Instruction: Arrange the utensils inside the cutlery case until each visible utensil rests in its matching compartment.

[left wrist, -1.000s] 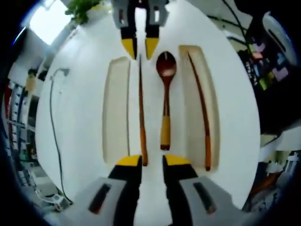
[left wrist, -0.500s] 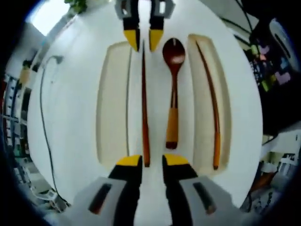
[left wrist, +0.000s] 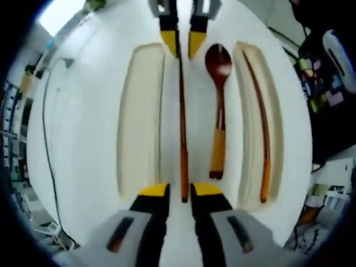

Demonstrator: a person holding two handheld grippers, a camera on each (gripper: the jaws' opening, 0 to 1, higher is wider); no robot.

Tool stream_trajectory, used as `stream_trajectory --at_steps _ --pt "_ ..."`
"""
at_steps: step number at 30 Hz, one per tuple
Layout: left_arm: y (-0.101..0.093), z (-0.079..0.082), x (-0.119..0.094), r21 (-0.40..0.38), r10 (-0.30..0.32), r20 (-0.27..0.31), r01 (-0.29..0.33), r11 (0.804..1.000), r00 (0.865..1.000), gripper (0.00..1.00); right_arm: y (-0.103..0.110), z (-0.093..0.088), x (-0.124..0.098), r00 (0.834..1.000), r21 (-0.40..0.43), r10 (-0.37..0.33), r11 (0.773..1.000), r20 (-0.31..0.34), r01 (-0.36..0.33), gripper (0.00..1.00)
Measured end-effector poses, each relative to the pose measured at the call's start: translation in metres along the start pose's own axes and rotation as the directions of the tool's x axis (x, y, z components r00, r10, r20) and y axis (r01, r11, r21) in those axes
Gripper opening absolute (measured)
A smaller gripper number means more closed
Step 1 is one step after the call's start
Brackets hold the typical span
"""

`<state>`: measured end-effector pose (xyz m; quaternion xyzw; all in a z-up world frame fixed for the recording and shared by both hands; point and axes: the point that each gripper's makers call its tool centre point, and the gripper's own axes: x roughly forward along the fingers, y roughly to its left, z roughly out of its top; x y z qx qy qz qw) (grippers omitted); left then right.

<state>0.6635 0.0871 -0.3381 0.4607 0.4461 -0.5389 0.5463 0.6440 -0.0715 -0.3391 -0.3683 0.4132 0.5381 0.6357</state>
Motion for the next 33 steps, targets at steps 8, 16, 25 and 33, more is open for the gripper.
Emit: stream_trajectory --at_steps 8,16,25,33 --pt "-0.0007 0.0003 0.0008 -0.006 -0.013 -0.009 0.013 1.000 1.000 0.15 -0.0011 0.0008 0.0010 1.000 0.016 0.029 0.999 0.009 -0.029 0.07" --pt "0.0082 0.0002 0.0024 -0.074 -0.039 -0.057 0.035 0.997 0.998 0.08 -0.0047 0.0025 0.0011 0.999 0.043 -0.036 0.998 0.033 0.034 0.02" --pt "0.0028 0.0001 0.0038 0.050 -0.051 -0.073 0.054 0.997 0.996 0.06 -0.0046 0.0063 0.0020 0.999 -0.095 -0.011 0.995 0.035 0.014 0.01" --pt "0.0067 -0.0005 0.0045 0.032 -0.037 -0.077 0.040 0.999 0.996 0.06 -0.0057 0.0073 0.0034 0.997 -0.039 0.010 0.999 0.076 -0.007 0.01"
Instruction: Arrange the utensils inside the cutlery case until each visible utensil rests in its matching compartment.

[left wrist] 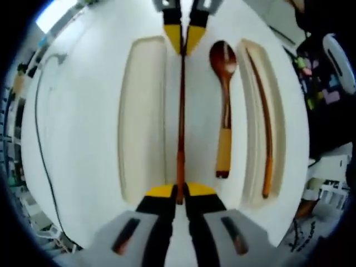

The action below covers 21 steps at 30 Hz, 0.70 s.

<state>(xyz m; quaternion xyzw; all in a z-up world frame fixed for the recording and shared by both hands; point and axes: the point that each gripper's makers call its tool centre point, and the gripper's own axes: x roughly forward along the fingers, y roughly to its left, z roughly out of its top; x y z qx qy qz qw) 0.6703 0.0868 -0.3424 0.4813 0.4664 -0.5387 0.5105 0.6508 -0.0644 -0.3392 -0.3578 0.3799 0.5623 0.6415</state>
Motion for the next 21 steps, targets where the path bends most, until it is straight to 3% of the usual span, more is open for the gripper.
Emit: stream_trajectory --at_steps 2,5,8,11,13,15,19,21 --pt "0.0003 0.0004 0.0004 0.009 0.001 -0.018 -0.001 1.000 1.000 0.06 -0.0001 -0.0002 0.0000 1.000 0.001 -0.012 1.000 -0.013 0.012 0.01" --pt "0.0017 0.0004 0.0005 0.018 0.005 -0.041 -0.004 1.000 0.999 0.06 -0.0017 -0.0012 0.0000 0.997 0.068 -0.057 0.996 -0.043 0.060 0.01" --pt "0.0023 -0.0008 -0.0005 0.007 -0.003 -0.035 0.003 1.000 0.999 0.06 -0.0024 -0.0010 0.0001 0.997 0.038 -0.057 0.998 -0.045 0.059 0.01" --pt "0.0034 -0.0013 -0.0004 -0.017 -0.003 -0.028 0.002 1.000 1.000 0.06 -0.0039 -0.0009 0.0004 0.999 0.079 -0.040 0.996 -0.027 0.042 0.01" --pt "0.0042 -0.0018 -0.0001 -0.059 0.007 -0.061 -0.011 0.998 0.998 0.06 -0.0024 0.0004 0.0014 1.000 0.040 -0.018 0.999 -0.019 0.019 0.01" --pt "0.0034 -0.0025 -0.0001 0.049 0.033 -0.121 -0.028 0.998 0.992 0.06 -0.0026 0.0011 0.0019 1.000 0.042 -0.016 0.999 -0.024 0.017 0.01" --pt "0.0024 -0.0041 -0.0001 0.012 0.018 -0.162 -0.016 1.000 0.987 0.06 -0.0007 0.0014 0.0021 0.999 0.016 -0.031 0.999 -0.040 0.031 0.01" --pt "-0.0048 -0.0022 -0.0009 0.031 0.008 -0.141 -0.004 1.000 0.990 0.06 0.0020 0.0005 0.0016 0.998 0.009 -0.052 0.999 -0.029 0.052 0.01"
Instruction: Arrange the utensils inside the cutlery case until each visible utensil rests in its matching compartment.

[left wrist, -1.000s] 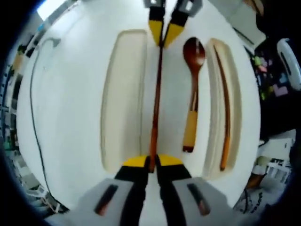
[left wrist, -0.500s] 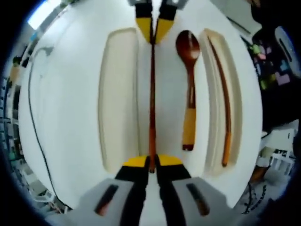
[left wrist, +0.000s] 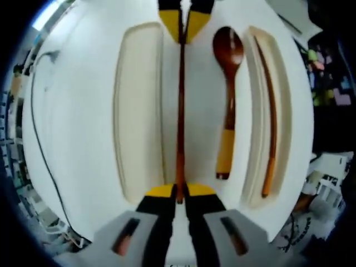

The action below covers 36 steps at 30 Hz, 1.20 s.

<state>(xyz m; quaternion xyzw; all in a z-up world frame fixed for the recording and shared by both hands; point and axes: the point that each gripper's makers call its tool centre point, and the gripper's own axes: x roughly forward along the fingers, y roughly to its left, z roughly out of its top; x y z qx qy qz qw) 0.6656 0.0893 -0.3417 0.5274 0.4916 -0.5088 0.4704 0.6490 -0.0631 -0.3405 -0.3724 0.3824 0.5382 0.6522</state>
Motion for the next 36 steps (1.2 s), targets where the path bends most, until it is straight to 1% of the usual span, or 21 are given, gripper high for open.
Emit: stream_trajectory --at_steps 2,3,4,6,8,9,10,11,12,14,15,16,17,19,22,24,26,27,29,32,36 --pt "-0.001 -0.001 0.000 -0.012 -0.013 0.040 0.013 1.000 0.999 0.06 0.001 0.000 -0.001 1.000 -0.023 -0.013 1.000 0.017 0.013 0.01" --pt "-0.006 0.001 -0.001 0.008 -0.010 0.053 0.010 1.000 0.999 0.06 0.001 0.000 -0.001 1.000 -0.026 -0.013 1.000 0.019 0.014 0.01" --pt "-0.008 0.002 -0.001 0.010 -0.002 0.066 0.002 1.000 0.998 0.06 -0.005 0.002 -0.001 1.000 -0.017 -0.014 1.000 0.023 0.014 0.01" --pt "-0.009 0.003 -0.001 -0.028 0.020 0.113 -0.017 0.999 0.993 0.06 -0.011 0.002 -0.001 0.999 0.012 -0.018 1.000 0.034 0.017 0.01" --pt "-0.012 0.004 -0.002 -0.034 0.037 0.154 -0.033 0.999 0.987 0.06 -0.013 0.002 -0.002 0.998 0.037 -0.031 0.999 0.063 0.028 0.01" --pt "-0.012 0.004 -0.002 -0.039 0.043 0.164 -0.037 0.999 0.985 0.06 -0.014 0.002 -0.003 0.997 0.032 -0.038 0.999 0.073 0.036 0.01" --pt "-0.013 0.005 -0.002 -0.068 0.051 0.179 -0.039 0.997 0.983 0.06 -0.018 0.003 -0.003 0.996 0.021 -0.048 0.999 0.081 0.047 0.01" --pt "-0.015 0.005 -0.002 -0.061 0.053 0.180 -0.043 0.997 0.982 0.06 -0.019 0.004 -0.003 0.994 0.006 -0.062 0.998 0.085 0.062 0.01" --pt "-0.016 0.007 -0.002 -0.036 0.071 0.198 -0.065 0.997 0.978 0.05 -0.015 0.003 -0.004 0.993 0.001 -0.078 0.997 0.089 0.079 0.01" --pt "-0.011 0.007 -0.004 -0.038 0.110 0.217 -0.105 0.994 0.970 0.05 -0.016 0.003 -0.004 0.991 0.000 -0.099 0.995 0.092 0.099 0.01" --pt "-0.014 0.007 -0.005 -0.021 0.120 0.219 -0.118 0.993 0.968 0.05 -0.018 0.003 -0.005 0.989 0.006 -0.108 0.994 0.098 0.108 0.01" --pt "-0.015 0.006 -0.006 -0.017 0.136 0.211 -0.136 0.991 0.968 0.05 -0.018 0.006 -0.008 0.985 0.049 -0.118 0.992 0.127 0.113 0.01" --pt "-0.006 0.003 -0.009 -0.017 0.172 0.205 -0.173 0.985 0.963 0.05 -0.018 0.006 -0.010 0.985 0.046 -0.114 0.993 0.132 0.108 0.01" --pt "-0.013 0.004 -0.013 -0.011 0.160 0.212 -0.161 0.987 0.964 0.06 -0.019 0.007 -0.016 0.979 0.033 -0.139 0.990 0.149 0.136 0.01" --pt "-0.024 0.006 -0.018 -0.001 0.161 0.219 -0.164 0.986 0.962 0.06 -0.006 0.011 -0.024 0.976 0.017 -0.131 0.991 0.172 0.130 0.01" --pt "-0.019 0.003 -0.023 -0.014 0.180 0.229 -0.181 0.983 0.957 0.06 0.002 0.014 -0.030 0.973 0.016 -0.135 0.991 0.187 0.134 0.01" --pt "-0.024 0.003 -0.027 -0.014 0.178 0.241 -0.180 0.984 0.954 0.06 0.010 0.018 -0.036 0.970 0.009 -0.147 0.989 0.193 0.148 0.01" --pt "-0.022 0.001 -0.029 -0.022 0.176 0.245 -0.176 0.984 0.954 0.06 0.013 0.019 -0.039 0.970 0.011 -0.147 0.989 0.191 0.148 0.01" --pt "-0.026 -0.001 -0.034 -0.051 0.163 0.244 -0.156 0.986 0.956 0.06 0.023 0.020 -0.043 0.972 0.013 -0.141 0.990 0.190 0.142 0.01" --pt "-0.032 -0.005 -0.040 -0.041 0.163 0.240 -0.158 0.987 0.957 0.06 0.036 0.024 -0.049 0.971 -0.001 -0.139 0.990 0.194 0.142 0.01" --pt "-0.042 -0.008 -0.042 -0.015 0.141 0.239 -0.142 0.990 0.961 0.06 0.051 0.025 -0.049 0.975 -0.012 -0.121 0.992 0.188 0.125 0.01"
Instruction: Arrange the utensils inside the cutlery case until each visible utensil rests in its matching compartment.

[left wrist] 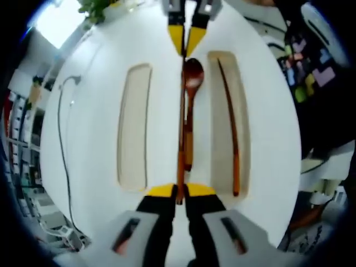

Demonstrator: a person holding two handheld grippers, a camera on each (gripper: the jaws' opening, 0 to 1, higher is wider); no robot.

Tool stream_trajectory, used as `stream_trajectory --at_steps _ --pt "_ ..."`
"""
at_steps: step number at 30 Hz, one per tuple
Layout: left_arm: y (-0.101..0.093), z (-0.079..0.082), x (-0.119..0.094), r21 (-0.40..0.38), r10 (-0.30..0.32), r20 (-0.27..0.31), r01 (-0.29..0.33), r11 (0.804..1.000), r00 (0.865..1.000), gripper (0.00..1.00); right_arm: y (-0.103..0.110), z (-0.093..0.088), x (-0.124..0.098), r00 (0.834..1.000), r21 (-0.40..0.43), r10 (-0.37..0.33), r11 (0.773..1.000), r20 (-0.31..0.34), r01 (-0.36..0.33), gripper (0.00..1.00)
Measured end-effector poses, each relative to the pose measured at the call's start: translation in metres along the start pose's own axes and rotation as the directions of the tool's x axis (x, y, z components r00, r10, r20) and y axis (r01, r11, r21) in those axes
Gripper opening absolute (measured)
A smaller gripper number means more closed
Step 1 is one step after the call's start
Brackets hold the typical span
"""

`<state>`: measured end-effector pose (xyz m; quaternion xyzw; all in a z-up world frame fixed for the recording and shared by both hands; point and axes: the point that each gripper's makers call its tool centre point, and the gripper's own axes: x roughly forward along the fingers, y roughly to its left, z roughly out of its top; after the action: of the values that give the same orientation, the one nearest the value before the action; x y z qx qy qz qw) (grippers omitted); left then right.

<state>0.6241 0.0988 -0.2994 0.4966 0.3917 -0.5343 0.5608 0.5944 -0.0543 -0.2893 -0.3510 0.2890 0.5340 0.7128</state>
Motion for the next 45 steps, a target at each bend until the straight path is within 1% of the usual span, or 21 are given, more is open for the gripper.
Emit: stream_trajectory --at_steps 3,6,13,16,19,22,28,31,34,39,45 --pt "-0.006 -0.001 -0.003 -0.008 -0.008 0.017 0.009 1.000 1.000 0.06 0.010 -0.001 0.000 1.000 -0.002 0.010 1.000 -0.003 -0.010 0.01" --pt "-0.014 -0.001 -0.003 -0.024 -0.030 0.039 0.031 0.999 0.999 0.06 0.017 -0.002 -0.001 1.000 -0.004 0.021 1.000 -0.009 -0.021 0.01" --pt "-0.040 -0.002 -0.005 -0.023 -0.067 0.058 0.069 0.997 0.996 0.06 0.033 -0.002 -0.001 0.998 -0.008 0.053 0.999 -0.012 -0.054 0.01" --pt "-0.047 0.001 -0.005 -0.022 -0.077 0.076 0.079 0.997 0.994 0.06 0.035 -0.005 -0.002 0.998 -0.008 0.058 0.998 -0.022 -0.058 0.01" --pt "-0.053 0.002 -0.002 -0.021 -0.093 0.078 0.094 0.995 0.993 0.06 0.038 -0.006 -0.001 0.997 0.009 0.076 0.997 -0.019 -0.076 0.01" --pt "-0.054 -0.001 0.003 -0.024 -0.097 0.072 0.099 0.995 0.993 0.06 0.040 -0.008 0.003 0.996 0.026 0.087 0.996 -0.018 -0.086 0.01" --pt "-0.059 -0.002 0.012 -0.041 -0.112 0.077 0.116 0.992 0.991 0.06 0.042 -0.014 0.010 0.994 0.054 0.107 0.993 -0.030 -0.105 0.01" --pt "-0.060 -0.004 0.015 -0.044 -0.116 0.070 0.119 0.992 0.991 0.06 0.042 -0.012 0.012 0.994 0.068 0.110 0.992 -0.021 -0.108 0.01" --pt "-0.059 -0.007 0.019 -0.052 -0.120 0.063 0.123 0.991 0.991 0.06 0.039 -0.011 0.014 0.993 0.073 0.113 0.991 -0.022 -0.111 0.02" --pt "-0.059 -0.007 0.021 -0.065 -0.124 0.068 0.128 0.990 0.990 0.06 0.041 -0.017 0.022 0.990 0.071 0.127 0.990 -0.052 -0.123 0.02" --pt "-0.061 -0.007 0.025 -0.072 -0.127 0.075 0.132 0.989 0.989 0.06 0.038 -0.018 0.027 0.989 0.077 0.136 0.988 -0.054 -0.131 0.02"
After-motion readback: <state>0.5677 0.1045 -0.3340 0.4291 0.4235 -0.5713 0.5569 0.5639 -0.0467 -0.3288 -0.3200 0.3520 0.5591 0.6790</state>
